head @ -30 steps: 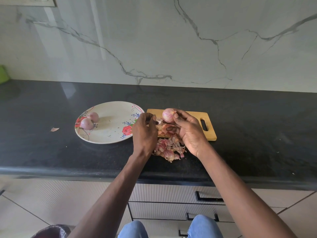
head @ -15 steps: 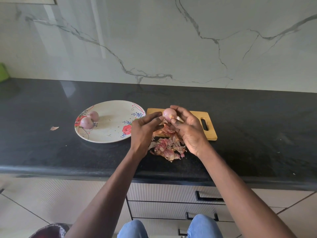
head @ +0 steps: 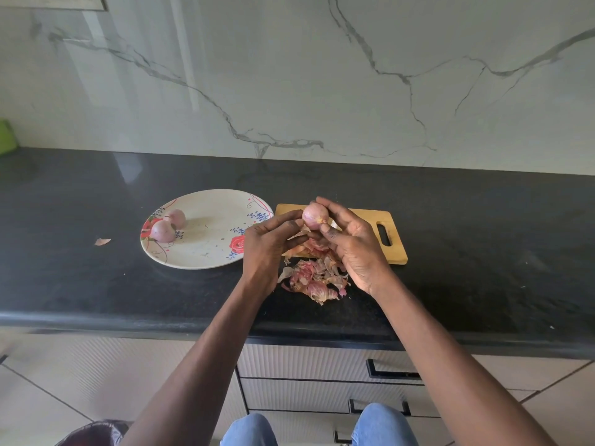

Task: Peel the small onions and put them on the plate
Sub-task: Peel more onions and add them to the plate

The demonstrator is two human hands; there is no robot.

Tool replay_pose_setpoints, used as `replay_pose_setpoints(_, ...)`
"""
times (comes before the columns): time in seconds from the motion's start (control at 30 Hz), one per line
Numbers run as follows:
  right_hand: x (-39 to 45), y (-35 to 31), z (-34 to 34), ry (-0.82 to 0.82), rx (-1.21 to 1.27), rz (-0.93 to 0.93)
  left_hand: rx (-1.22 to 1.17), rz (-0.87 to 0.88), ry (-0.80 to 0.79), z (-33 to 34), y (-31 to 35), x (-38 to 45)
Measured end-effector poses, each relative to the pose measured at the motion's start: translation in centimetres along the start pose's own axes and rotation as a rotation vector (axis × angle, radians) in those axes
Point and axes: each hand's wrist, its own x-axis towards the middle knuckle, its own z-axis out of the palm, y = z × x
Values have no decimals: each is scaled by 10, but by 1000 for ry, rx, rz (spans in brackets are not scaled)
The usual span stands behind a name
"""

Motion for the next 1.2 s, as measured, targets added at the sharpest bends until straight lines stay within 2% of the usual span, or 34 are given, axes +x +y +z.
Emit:
replay_pose_setpoints(0.2,0,1,1,17,-13,1,-85,-43,8,1,2,1)
replay_pose_setpoints(0.53,1,2,0,29,-71,-24,-77,-35,22,1,1,1)
replay_pose_setpoints(0.73,1,5,-1,48,-140,-51,-19,13,16,2,-1,0)
replay_pose_setpoints(1.0,3,8,1,60,-196,-72,170,178,54,4,-4,-4)
replay_pose_setpoints(1.2,3,10,1,91,-229,-103,167,180,89,4,-3,-4)
